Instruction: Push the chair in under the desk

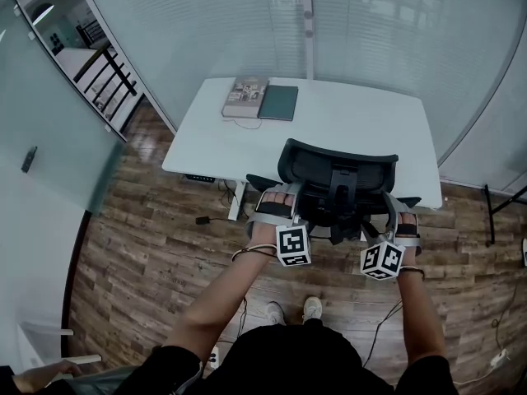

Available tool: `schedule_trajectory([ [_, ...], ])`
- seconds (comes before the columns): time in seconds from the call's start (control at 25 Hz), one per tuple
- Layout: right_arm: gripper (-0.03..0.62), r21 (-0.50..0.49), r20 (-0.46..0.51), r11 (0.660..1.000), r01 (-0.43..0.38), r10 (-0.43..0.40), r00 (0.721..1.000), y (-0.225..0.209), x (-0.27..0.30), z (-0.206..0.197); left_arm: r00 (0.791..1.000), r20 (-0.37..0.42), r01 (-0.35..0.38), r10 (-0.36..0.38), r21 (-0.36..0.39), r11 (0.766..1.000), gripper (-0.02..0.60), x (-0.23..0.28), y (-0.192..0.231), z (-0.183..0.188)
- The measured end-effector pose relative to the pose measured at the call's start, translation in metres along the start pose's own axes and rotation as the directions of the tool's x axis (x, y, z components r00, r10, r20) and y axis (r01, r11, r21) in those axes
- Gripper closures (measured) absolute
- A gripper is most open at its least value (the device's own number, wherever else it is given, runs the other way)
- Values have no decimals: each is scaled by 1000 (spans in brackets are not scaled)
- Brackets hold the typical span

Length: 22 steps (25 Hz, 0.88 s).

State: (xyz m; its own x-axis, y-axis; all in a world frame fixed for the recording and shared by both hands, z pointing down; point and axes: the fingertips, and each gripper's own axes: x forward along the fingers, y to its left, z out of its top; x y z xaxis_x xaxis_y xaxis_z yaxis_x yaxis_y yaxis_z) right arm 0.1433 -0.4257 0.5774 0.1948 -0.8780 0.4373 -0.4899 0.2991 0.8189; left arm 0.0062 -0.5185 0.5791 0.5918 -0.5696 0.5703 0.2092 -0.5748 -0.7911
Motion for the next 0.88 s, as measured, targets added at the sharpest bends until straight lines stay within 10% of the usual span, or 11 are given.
schedule_trajectory([
  [0.2,120,239,49,970,-38,27,998,-5,-32,31,993,105,-23,55,-283,959,74,-36,17,-2],
  [0.4,160,569,136,818,-83,7,991,-19,-58,54,955,221,-50,195,-530,846,84,-82,37,4],
  [0.64,305,723,174,687,-76,-75,982,-36,-79,66,914,263,-21,310,-732,681,290,-116,44,-9],
  [0.88,549,730,181,684,-8,-182,966,-51,-101,78,896,271,35,351,-831,555,470,-131,45,-14],
])
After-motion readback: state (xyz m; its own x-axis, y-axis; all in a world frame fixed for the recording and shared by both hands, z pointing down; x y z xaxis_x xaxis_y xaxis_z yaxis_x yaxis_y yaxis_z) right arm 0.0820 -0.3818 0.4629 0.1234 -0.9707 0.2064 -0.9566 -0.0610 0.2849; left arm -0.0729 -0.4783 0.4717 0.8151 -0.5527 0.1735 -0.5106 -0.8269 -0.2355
